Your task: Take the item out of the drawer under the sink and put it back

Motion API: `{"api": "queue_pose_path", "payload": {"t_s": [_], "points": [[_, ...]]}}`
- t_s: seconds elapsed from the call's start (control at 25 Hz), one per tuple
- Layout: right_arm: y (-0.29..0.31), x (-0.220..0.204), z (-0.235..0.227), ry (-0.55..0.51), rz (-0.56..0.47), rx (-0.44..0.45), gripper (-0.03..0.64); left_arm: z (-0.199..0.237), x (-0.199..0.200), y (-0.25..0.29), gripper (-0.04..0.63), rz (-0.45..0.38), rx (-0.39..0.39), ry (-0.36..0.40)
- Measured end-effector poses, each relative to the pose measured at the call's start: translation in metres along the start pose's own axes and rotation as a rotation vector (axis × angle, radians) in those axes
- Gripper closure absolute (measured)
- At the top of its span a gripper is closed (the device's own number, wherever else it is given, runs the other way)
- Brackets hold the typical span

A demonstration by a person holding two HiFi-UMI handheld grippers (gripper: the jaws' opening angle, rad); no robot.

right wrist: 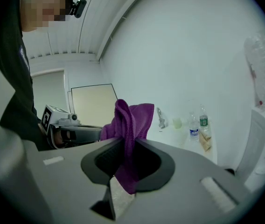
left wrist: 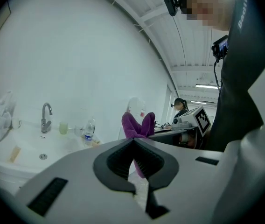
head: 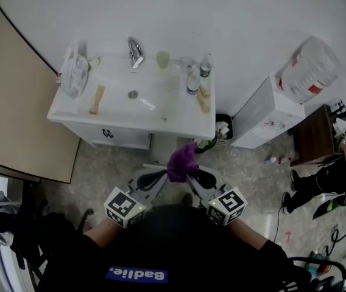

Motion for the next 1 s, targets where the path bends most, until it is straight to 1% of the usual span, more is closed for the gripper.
{"api": "queue_pose_path", "payload": {"t_s": [0.2, 0.44, 0.8, 1.0], "points": [[-0.002, -0.001, 0.001, 0.002, 0.006, 0.009, 0.554, -0.003, -0.001, 0.000, 0.591, -0.014, -0.010, -0.022], [-0.001, -0.004, 0.000, 0.013, 0.016, 0.020, 0.554, 0.000, -0.003, -0.002, 0.591, -0.032, 0.011, -0.044], [0.008, -0.009, -0.011, 0.000, 0.047, 0.020, 0.554, 0.003, -0.002, 0.001, 0.591, -0.046, 0.031, -0.051], [0.026, -0.022, -0.025, -0.010, 0.095, 0.033, 0.554, 0.005, 0.001, 0.002, 0.591, -0.051, 0.042, -0.031]]}}
Point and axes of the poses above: the fingertips, and each gripper's own axes: y forward along the fingers, z to its left, x out of its top, the point moved 8 cm from there along -y, backward along the fingers, and after that the axes turned 2 degrees about -x, right-handed, at the moved point
